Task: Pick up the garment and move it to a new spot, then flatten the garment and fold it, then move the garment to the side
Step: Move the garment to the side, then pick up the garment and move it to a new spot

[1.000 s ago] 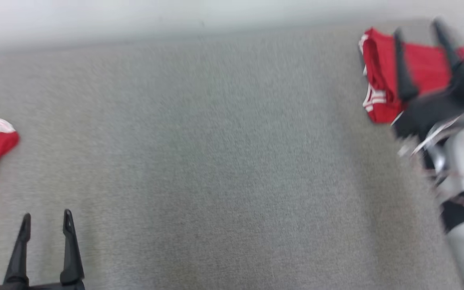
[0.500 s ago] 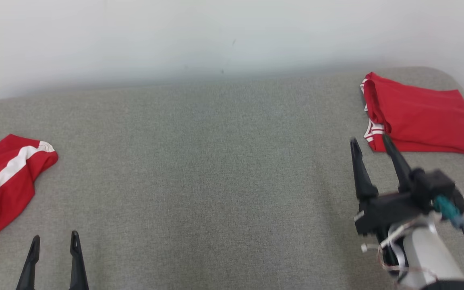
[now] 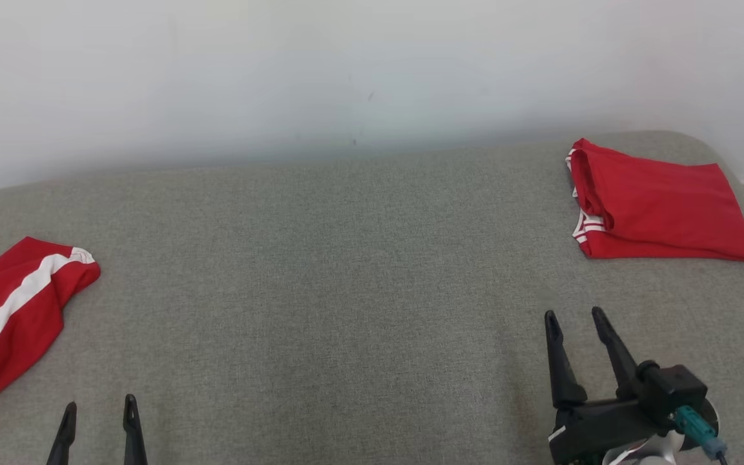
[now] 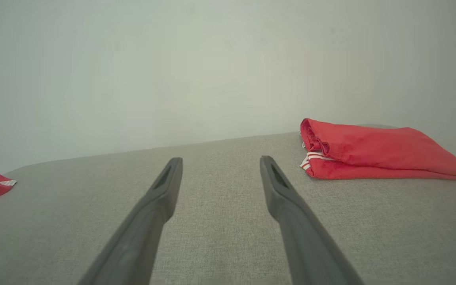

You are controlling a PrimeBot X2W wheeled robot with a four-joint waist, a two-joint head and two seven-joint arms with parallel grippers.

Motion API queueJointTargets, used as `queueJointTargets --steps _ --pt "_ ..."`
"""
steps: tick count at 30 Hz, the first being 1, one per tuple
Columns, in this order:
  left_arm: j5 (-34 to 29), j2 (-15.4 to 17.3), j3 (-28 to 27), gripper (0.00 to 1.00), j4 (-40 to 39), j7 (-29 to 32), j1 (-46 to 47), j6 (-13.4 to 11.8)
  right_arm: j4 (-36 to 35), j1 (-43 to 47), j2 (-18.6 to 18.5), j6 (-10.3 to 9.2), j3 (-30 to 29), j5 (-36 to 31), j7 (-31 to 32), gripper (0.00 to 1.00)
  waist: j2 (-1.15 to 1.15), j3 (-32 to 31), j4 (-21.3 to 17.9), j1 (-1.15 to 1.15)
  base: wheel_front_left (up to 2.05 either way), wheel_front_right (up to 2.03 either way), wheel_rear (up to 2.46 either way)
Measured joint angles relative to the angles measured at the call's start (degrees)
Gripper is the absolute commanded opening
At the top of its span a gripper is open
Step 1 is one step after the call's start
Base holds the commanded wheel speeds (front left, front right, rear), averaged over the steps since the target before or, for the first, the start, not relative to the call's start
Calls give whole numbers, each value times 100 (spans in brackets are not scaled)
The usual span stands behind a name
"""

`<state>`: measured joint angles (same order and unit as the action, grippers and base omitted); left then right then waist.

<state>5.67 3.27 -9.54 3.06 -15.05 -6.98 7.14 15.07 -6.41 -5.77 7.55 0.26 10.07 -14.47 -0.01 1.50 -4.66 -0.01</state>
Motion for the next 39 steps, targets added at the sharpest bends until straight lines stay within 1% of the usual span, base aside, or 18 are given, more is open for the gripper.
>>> queueJointTargets --steps 14,25,39 --pt "-56 -12 -12 100 202 0 -67 0 -79 552 207 0 -2 81 -44 100 1 -218 134 0 0 0 0" --pt "-115 -13 87 100 387 0 -29 0 -134 651 259 0 -2 77 -51 100 1 -310 233 0 0 0 0" --pt "-208 8 78 100 504 0 -4 0 -151 706 275 0 55 73 -51 100 1 -329 330 0 0 0 0"
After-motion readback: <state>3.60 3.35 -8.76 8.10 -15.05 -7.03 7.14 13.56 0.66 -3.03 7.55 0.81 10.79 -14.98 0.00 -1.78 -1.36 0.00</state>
